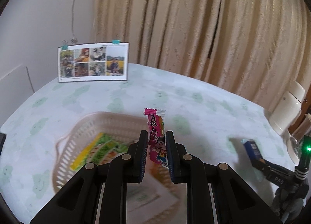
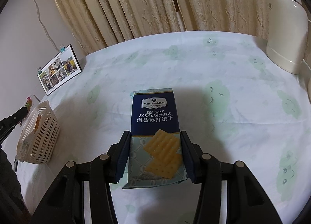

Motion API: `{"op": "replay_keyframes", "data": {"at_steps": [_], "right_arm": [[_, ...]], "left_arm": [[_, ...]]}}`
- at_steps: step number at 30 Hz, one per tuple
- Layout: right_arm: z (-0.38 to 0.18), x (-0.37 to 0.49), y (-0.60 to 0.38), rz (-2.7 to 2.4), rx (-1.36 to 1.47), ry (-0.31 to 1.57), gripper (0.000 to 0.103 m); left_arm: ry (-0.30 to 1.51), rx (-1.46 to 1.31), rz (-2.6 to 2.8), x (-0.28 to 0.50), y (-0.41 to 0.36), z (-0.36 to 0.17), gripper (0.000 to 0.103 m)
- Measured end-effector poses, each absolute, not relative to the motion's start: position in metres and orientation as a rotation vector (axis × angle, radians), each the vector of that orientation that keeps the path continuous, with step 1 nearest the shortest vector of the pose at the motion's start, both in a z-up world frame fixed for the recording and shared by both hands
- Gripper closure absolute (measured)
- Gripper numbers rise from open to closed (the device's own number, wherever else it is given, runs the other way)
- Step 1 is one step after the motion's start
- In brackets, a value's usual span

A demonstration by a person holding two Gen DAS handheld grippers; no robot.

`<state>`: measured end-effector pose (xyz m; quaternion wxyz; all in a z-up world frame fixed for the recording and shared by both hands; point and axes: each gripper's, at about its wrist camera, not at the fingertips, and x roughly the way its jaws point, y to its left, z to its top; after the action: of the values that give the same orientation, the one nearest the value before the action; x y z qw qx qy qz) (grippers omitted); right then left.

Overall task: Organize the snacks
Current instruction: 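Carry the pink candy stick into the basket and open the left gripper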

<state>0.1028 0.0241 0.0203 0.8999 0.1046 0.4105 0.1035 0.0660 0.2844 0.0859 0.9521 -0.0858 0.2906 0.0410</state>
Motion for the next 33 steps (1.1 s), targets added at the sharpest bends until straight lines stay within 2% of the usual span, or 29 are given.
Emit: {"op": "replay_keyframes", "data": {"at_steps": [12,17,33], "right_arm": [[0.016,0.104,0.025,0.208,0.213,0.859,0.056],[0.015,0.105,0.024,0.209,0.212,0.86,0.056],[0.029,0.087,0.05,0.281,0.23,0.824,0.056]], "left_arm": [[0.632,-0.2,0.125,0.067,0.312,0.073,0.082],[0.652,-0.272,0.14,0.067,0.326,0.067,0.056],[0.505,-0.266,0.292,0.049,0.355,0.075,0.056]]}}
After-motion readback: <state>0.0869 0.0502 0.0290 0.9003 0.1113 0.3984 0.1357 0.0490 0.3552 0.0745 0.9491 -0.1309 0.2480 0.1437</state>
